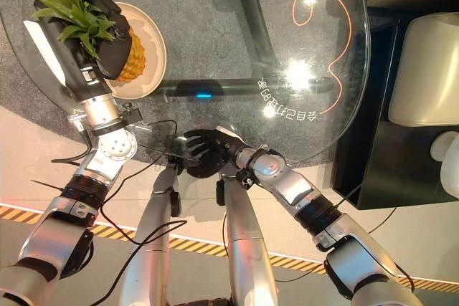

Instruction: Pick up the fruit to the plate

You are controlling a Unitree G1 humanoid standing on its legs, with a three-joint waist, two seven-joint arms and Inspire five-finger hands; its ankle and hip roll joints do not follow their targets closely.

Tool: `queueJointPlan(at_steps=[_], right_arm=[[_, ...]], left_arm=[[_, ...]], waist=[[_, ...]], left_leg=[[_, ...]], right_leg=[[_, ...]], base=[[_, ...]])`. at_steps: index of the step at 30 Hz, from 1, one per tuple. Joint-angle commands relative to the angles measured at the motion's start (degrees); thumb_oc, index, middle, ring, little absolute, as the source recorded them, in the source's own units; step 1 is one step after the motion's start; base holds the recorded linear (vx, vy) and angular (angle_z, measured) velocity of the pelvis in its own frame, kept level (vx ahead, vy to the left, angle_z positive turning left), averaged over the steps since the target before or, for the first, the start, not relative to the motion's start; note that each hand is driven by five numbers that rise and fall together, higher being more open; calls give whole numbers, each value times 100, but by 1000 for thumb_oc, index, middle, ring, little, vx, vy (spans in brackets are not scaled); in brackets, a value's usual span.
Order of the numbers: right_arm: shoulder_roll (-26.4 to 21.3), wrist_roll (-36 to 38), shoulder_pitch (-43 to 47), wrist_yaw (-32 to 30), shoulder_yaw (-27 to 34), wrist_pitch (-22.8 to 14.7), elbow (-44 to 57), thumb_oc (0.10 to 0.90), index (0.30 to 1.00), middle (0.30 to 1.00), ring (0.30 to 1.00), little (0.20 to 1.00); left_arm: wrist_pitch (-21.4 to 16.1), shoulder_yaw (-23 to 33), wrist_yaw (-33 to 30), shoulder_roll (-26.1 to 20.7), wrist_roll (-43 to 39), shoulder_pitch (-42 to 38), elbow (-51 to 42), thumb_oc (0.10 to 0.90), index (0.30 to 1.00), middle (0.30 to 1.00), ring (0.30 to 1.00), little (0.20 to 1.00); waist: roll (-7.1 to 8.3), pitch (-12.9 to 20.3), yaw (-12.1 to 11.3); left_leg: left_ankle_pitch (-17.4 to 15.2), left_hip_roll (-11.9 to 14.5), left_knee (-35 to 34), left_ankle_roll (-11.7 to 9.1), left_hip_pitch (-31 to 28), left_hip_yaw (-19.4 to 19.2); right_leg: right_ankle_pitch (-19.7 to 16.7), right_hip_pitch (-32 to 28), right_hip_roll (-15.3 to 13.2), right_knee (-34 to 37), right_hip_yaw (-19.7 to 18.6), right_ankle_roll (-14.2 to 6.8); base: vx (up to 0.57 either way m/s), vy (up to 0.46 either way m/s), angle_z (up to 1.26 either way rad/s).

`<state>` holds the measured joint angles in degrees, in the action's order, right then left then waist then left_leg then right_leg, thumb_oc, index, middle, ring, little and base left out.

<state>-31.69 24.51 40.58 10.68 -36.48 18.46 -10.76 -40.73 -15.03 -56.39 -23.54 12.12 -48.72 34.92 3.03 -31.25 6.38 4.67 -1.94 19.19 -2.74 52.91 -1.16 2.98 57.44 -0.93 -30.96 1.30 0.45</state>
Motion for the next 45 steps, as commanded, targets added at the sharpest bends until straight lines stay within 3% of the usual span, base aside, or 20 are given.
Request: queueJointPlan(at_steps=[1,10,29,30,32,33,34,35,45], right_arm=[[287,179,-219,64,-225,119,211,800,900,900,900,900],[252,291,50,140,-308,-55,-152,800,900,900,900,900],[256,336,307,158,-456,-357,-485,800,900,900,900,900],[260,323,300,159,-459,-377,-496,800,900,900,900,900],[253,330,287,147,-474,-396,-495,800,900,900,900,900],[249,325,285,141,-478,-401,-499,800,900,900,900,900],[249,325,285,141,-478,-401,-499,800,900,900,900,900],[245,312,274,142,-481,-400,-494,800,900,900,900,900],[231,185,107,155,-470,-430,-370,800,900,900,900,900]], left_arm=[[-421,130,-377,-151,366,-580,-490,100,300,300,300,200],[-85,-165,-63,-358,-128,-986,234,100,300,300,300,200],[-67,-344,3,-382,-690,-1153,828,100,300,300,300,200],[-64,-338,-9,-378,-694,-1145,838,127,324,324,324,227],[-71,-331,-6,-387,-721,-1126,862,366,528,528,528,466],[-74,-324,43,-390,-755,-1119,870,687,804,804,804,787],[-74,-323,46,-391,-758,-1119,870,687,804,804,804,787],[-76,-324,38,-394,-789,-1104,874,800,900,900,900,900],[-160,-255,-13,-338,-776,-924,734,800,900,900,900,900]], waist=[[42,146,-101],[58,146,-39],[78,146,-14],[79,146,-17],[84,146,-21],[86,146,-24],[86,146,-23],[87,146,-25],[80,146,-48]], left_leg=[[-554,-298,813,-121,264,38],[-561,-285,949,-158,545,23],[-575,-305,1031,-208,846,71],[-572,-309,1024,-213,835,80],[-567,-309,1015,-218,803,93],[-564,-307,1002,-220,780,93],[-563,-307,1001,-220,779,93],[-563,-303,996,-221,753,90],[-515,-291,828,-217,394,106]], right_leg=[[-490,33,145,587,-161,-375],[-529,304,134,482,-181,-398],[-541,599,138,405,-195,-421],[-543,583,135,419,-194,-422],[-549,552,130,426,-185,-423],[-550,532,127,439,-180,-422],[-550,530,127,440,-179,-422],[-548,505,124,448,-173,-420],[-521,148,114,580,-125,-399]], base=[[0,0,0],[0,0,0],[-1,3,-1],[0,0,0],[0,0,0],[0,0,0],[0,0,0],[0,0,0],[-3,-4,0]])
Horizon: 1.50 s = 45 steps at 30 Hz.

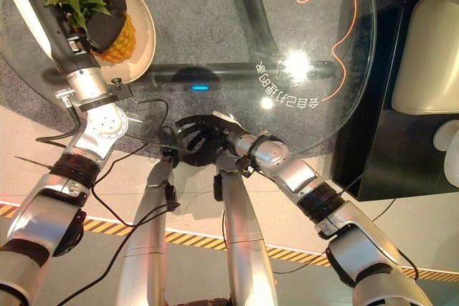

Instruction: Pick up the fruit to the plate

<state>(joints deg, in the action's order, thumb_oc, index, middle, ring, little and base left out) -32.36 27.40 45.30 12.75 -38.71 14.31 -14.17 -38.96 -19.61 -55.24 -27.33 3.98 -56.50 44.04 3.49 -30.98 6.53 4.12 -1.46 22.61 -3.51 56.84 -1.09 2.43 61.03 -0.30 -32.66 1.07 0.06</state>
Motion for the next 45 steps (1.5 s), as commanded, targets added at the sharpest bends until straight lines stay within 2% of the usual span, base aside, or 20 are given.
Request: queueJointPlan(at_steps=[1,22,29,43,45], right_arm=[[301,-110,-379,-52,-245,-13,-14,800,900,900,900,900],[259,-338,-815,-49,-185,2,367,800,900,900,900,900],[263,-435,-998,-61,-170,-96,411,800,900,900,900,900],[201,-624,-1308,-142,-120,-118,585,800,900,900,900,900],[195,-676,-1375,-131,-100,-128,614,800,900,900,900,900]], left_arm=[[-336,224,-89,37,14,-130,-185,800,900,900,900,900],[-287,471,650,45,-550,686,-529,800,900,900,900,900],[-434,593,895,116,-873,1036,-658,800,900,900,900,900],[-287,749,1527,156,-1397,1745,-910,800,900,900,900,900],[-240,779,1505,169,-1283,1898,-963,800,900,900,900,900]], waist=[[38,119,-73],[-30,119,-181],[-54,119,-219],[-116,119,-302],[-141,119,-318]], left_leg=[[-449,-335,458,-148,-51,105],[-301,-279,63,-151,-755,158],[-282,-272,-39,-148,-953,174],[-259,-285,-143,-140,-1266,222],[-255,-288,-167,-135,-1317,229]], right_leg=[[-465,-267,46,775,-89,-357],[-335,-1034,20,1041,93,-285],[-283,-1263,22,1106,148,-267],[-207,-1642,21,1170,217,-232],[-193,-1700,21,1177,224,-226]], base=[[0,0,0],[-20,-42,0],[-14,-49,0],[-3,-39,1],[-6,-35,1]])
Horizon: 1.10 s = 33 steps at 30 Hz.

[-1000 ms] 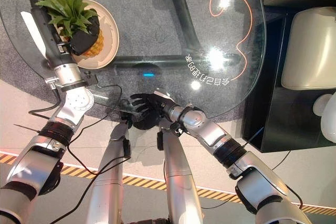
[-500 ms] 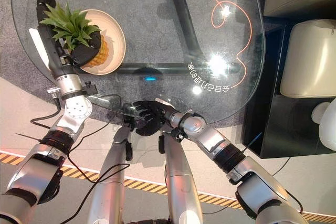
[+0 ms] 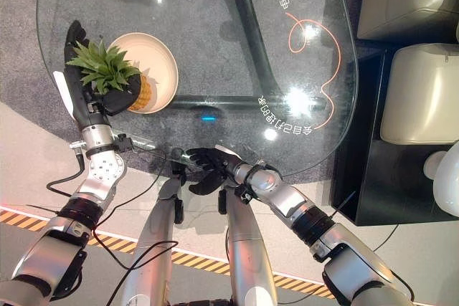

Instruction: Pick up the fruit to the plate

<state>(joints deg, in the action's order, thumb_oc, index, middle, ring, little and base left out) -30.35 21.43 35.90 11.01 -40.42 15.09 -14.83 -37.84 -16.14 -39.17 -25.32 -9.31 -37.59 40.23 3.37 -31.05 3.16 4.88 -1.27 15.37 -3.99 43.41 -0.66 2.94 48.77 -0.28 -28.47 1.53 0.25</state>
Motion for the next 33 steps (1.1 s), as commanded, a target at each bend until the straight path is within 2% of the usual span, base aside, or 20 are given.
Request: queueJointPlan(at_steps=[1,4,12,16,33], right_arm=[[-5,-79,-435,43,72,-207,680,800,900,900,900,900],[-26,-80,-469,24,75,-217,714,800,900,900,900,900],[-37,-123,-521,9,78,-250,679,800,900,900,900,900],[-52,-166,-592,55,128,-259,690,800,900,900,900,900],[-44,-310,-805,55,216,-288,777,800,900,900,900,900]], left_arm=[[-352,431,-101,-32,46,6,-582,800,900,900,900,900],[-343,419,-181,-47,135,97,-604,800,900,900,900,900],[-158,319,635,-14,-268,274,-656,800,900,900,900,900],[-89,311,1024,68,-713,481,-702,800,900,900,900,900],[195,245,1976,127,-1395,1074,-954,800,900,900,900,900]], waist=[[-129,126,19],[-152,126,4],[-215,126,-22],[-232,126,-33],[-300,126,-92]], left_leg=[[-330,-306,556,-88,26,187],[-330,-308,556,-84,-4,192],[-330,-309,540,-67,-115,208],[-325,-311,528,-58,-166,225],[-267,-290,424,-51,-269,265]], right_leg=[[-243,-474,19,758,178,-245],[-229,-506,17,745,189,-239],[-187,-610,19,708,208,-227],[-169,-661,27,694,210,-225],[-137,-766,48,722,251,-203]], base=[[0,0,0],[-6,-21,3],[-4,-12,2],[-1,-8,0],[-4,-17,1]])
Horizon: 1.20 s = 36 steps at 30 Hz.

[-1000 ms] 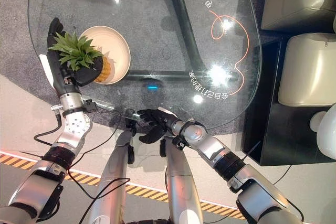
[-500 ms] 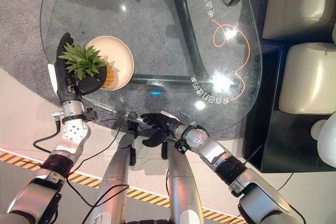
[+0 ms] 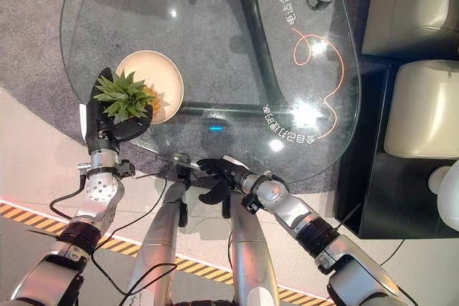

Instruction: Pick up the fruit to the plate

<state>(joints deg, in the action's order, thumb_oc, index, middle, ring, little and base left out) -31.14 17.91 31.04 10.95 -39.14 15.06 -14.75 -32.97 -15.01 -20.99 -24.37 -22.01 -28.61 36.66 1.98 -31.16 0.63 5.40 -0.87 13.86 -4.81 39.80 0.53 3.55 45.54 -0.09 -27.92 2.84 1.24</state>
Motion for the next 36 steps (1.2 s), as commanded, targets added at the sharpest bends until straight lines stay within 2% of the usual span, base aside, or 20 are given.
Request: queueJointPlan(at_steps=[1,20,21,31,32,36], right_arm=[[33,44,-322,58,88,-285,774,800,900,900,900,900],[56,-72,-427,142,188,-344,663,800,900,900,900,900],[59,-90,-471,171,209,-347,640,800,900,900,900,900],[69,-162,-579,277,328,-359,515,800,900,900,900,900],[61,-162,-635,325,368,-378,460,800,900,900,900,900],[61,-202,-740,374,433,-375,449,800,900,900,900,900]], left_arm=[[-294,128,161,30,-136,182,-599,800,900,900,900,900],[-210,304,192,39,-616,566,-741,800,900,900,900,900],[-185,349,245,61,-742,666,-726,800,900,900,900,900],[-72,464,576,96,-1057,936,-713,800,900,900,900,900],[29,490,723,95,-1190,1035,-679,800,900,900,900,900],[101,514,837,108,-1324,1200,-680,800,900,900,900,900]], waist=[[-161,136,160],[-204,136,105],[-205,136,80],[-201,136,-8],[-186,136,-35],[-162,136,-71]], left_leg=[[-318,-330,574,31,92,146],[-306,-323,440,35,-324,187],[-305,-318,377,35,-516,214],[-307,-306,149,37,-1109,335],[-308,-287,51,32,-1340,363],[-300,-268,-123,39,-1643,411]], right_leg=[[-198,-446,28,669,121,-301],[-132,-858,28,741,121,-262],[-102,-1054,29,780,121,-258],[-41,-1663,26,948,179,-238],[-39,-1915,14,1054,207,-244],[-56,-2225,5,1221,232,-261]], base=[[0,0,0],[0,-2,0],[0,0,0],[-8,-23,6],[1,-44,1],[-1,-32,9]])
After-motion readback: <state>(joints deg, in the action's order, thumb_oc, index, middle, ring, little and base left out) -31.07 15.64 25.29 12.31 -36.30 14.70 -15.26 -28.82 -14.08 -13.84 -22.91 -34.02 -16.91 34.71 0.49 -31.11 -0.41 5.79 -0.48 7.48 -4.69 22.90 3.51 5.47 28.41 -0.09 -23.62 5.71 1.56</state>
